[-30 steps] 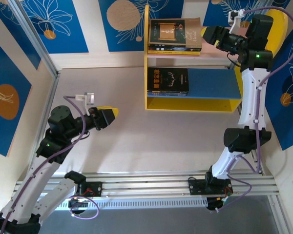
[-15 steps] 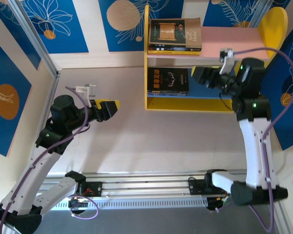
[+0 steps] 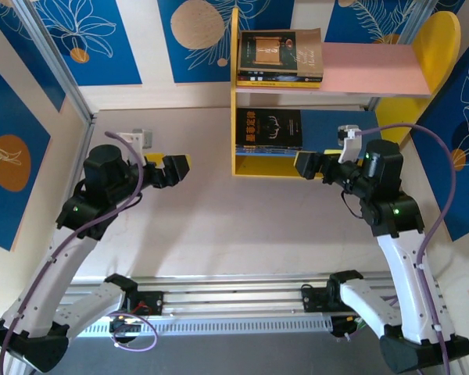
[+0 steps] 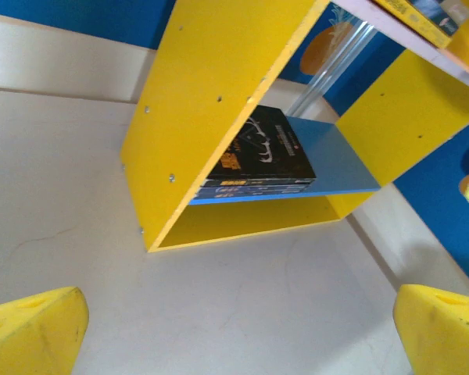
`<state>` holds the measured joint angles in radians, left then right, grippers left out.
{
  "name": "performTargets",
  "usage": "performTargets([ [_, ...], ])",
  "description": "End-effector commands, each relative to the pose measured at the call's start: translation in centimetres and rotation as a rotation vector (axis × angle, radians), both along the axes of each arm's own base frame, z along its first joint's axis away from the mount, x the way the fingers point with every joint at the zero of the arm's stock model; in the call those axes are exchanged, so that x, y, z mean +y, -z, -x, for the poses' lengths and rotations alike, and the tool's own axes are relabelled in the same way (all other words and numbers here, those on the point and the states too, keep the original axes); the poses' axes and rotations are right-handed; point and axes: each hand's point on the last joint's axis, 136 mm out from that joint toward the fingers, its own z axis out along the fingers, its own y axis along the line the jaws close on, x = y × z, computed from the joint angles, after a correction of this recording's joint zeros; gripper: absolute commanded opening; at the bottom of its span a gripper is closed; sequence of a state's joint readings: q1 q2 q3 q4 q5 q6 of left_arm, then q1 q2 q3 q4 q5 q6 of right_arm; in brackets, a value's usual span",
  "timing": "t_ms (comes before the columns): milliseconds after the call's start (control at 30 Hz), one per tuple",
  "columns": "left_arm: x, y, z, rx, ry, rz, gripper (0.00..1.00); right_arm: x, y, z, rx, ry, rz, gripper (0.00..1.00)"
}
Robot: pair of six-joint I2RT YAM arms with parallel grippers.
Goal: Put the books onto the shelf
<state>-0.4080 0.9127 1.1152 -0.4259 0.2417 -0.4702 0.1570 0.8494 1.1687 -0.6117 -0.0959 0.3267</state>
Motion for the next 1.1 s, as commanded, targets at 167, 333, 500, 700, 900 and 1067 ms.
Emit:
performTargets([
  [167, 4.9, 4.7, -0.9, 0.167, -0.229, -0.275, 1.0, -4.3, 1.8, 1.3, 0.058, 0.232, 0.074, 0.99],
  [333, 9.0, 8.4, -1.1, 0.268, -0.39, -0.489, 1.0, -4.0, 2.7, 2.1, 0.045, 0.205, 0.06, 0.99],
  [500, 13.6, 9.7, -1.3, 0.22, -0.598, -0.639, 1.0, -4.6, 4.5, 2.0, 0.031, 0.239, 0.061, 0.99],
  [700, 16.9, 10.7, -1.4, 0.108, -0.749, -0.718, 1.0, -5.3, 6.1, 1.3, 0.06, 0.292, 0.058, 0.99],
  [900, 17.7, 11.9, -1.9, -0.067, -0.803, -0.669, 1.0, -5.5, 6.2, 1.2, 0.051, 0.302, 0.067, 0.99],
  [1067, 18.4, 14.6, -2.2, -0.19, -0.854, -0.545, 1.0, -5.6, 6.6, 0.9, 0.049, 0.308, 0.071, 0.99],
])
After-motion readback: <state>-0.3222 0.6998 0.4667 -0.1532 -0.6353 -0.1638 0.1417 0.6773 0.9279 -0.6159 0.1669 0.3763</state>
